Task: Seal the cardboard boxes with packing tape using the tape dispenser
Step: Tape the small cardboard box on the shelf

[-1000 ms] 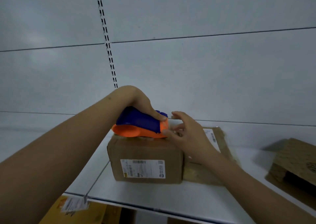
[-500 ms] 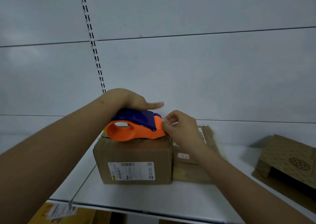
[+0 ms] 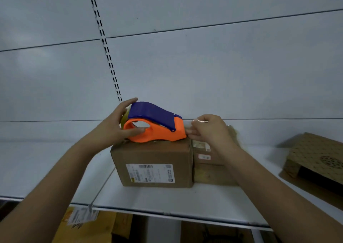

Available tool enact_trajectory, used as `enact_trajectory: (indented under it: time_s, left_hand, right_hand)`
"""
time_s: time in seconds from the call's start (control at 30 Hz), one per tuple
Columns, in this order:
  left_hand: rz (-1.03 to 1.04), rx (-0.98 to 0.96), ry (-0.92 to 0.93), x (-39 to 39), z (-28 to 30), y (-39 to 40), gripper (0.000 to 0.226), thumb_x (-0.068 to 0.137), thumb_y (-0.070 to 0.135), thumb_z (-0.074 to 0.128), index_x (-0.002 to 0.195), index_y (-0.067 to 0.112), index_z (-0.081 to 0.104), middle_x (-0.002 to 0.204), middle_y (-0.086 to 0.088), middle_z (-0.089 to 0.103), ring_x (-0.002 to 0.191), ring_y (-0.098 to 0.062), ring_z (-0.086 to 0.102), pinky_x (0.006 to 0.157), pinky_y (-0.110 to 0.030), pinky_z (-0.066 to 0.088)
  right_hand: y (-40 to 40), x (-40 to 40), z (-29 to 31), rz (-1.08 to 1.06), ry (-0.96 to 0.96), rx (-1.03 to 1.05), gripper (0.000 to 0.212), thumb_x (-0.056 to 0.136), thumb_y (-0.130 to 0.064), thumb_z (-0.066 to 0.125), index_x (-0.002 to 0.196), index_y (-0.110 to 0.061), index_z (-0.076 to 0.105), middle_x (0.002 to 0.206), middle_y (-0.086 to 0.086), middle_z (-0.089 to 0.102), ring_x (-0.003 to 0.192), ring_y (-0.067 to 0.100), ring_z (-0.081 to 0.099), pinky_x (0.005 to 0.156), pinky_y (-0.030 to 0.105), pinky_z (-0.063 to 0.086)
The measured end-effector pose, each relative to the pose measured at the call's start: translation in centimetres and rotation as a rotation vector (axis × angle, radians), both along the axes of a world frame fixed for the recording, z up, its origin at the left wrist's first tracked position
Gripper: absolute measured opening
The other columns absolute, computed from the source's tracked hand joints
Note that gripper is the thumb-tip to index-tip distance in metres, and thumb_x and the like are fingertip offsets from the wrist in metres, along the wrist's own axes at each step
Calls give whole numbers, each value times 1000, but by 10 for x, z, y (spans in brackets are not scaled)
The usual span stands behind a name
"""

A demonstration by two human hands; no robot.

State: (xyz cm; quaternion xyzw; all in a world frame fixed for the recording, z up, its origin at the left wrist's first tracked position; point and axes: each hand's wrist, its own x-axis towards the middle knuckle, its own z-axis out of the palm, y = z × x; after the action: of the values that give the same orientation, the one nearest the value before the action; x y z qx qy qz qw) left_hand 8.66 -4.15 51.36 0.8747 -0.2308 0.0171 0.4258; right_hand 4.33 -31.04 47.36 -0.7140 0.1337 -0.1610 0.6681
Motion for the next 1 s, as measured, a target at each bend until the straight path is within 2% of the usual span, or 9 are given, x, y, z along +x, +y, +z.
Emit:
enact_trajectory:
  time_s: [0.07, 0.17, 0.23, 0.3, 0.4, 0.57, 0.67, 0.83, 1.0]
  left_hand:
    - [135, -142, -15, 4, -24, -7, 60, 83, 38, 78, 134, 42, 46, 119, 19, 60, 107, -4, 60, 84, -27, 51]
    - [268, -259, 14, 8, -38, -15, 30, 92, 29, 67, 121, 28, 59, 111, 7, 68, 103, -15, 64, 76, -27, 48]
    - [286, -312, 26, 9, -38, -17, 21, 95, 24, 63, 116, 23, 64, 105, 5, 70, 100, -16, 65, 75, -27, 48]
    - [297, -348, 43, 7, -37, -16, 21, 97, 25, 60, 117, 23, 65, 101, 9, 69, 97, -14, 65, 75, -28, 49]
    - [305, -381, 62, 5, -37, -12, 21, 98, 29, 59, 118, 26, 63, 103, 10, 70, 98, -16, 66, 80, -33, 53]
    - [326, -433, 99, 6, -36, -16, 16, 95, 30, 64, 110, 34, 60, 108, 3, 68, 97, -19, 65, 77, -32, 52]
    - [319, -443, 109, 4, -34, -19, 14, 93, 29, 65, 105, 35, 60, 105, 3, 68, 95, -19, 65, 76, -32, 52]
    - [332, -427, 108, 5, -34, -20, 10, 95, 28, 64, 100, 35, 59, 99, 7, 68, 92, -16, 65, 79, -33, 53]
    - [330, -401, 86, 4, -34, -22, 9, 98, 27, 60, 97, 36, 57, 90, 14, 67, 86, -9, 63, 69, -25, 48]
  right_hand:
    - [1, -2, 0, 20, 13, 79, 8, 92, -4, 58, 91, 1, 64, 96, 21, 68, 72, 25, 74, 72, 41, 62]
    - [3, -4, -2, 21, 10, 133, 9, 93, -3, 58, 94, 3, 65, 93, 24, 70, 73, 25, 75, 74, 38, 62]
    - [3, -8, -1, 26, 11, 166, 9, 93, -2, 59, 96, 4, 65, 92, 24, 71, 75, 26, 75, 73, 34, 62]
    - [1, -13, 0, 28, 16, 139, 9, 93, -4, 60, 98, 2, 67, 91, 19, 71, 73, 22, 75, 68, 29, 61]
    - [-2, -17, 2, 1, 14, -13, 10, 92, -9, 63, 94, -4, 72, 88, 10, 72, 64, 10, 72, 56, 20, 58]
    - [-6, -25, 5, 60, 50, 30, 8, 93, -2, 59, 92, 0, 67, 88, 18, 72, 66, 19, 74, 61, 23, 60]
    - [-8, -29, 1, 74, 75, 12, 9, 94, -3, 58, 95, 2, 66, 87, 22, 72, 59, 14, 72, 56, 19, 58]
    - [-8, -26, -8, 42, 59, -131, 10, 92, -4, 58, 95, -3, 68, 68, 11, 71, 50, 10, 67, 51, 19, 55]
    - [-4, -18, -27, 50, 78, -133, 7, 92, -5, 56, 95, -11, 56, 70, 9, 69, 45, 11, 57, 44, 23, 49]
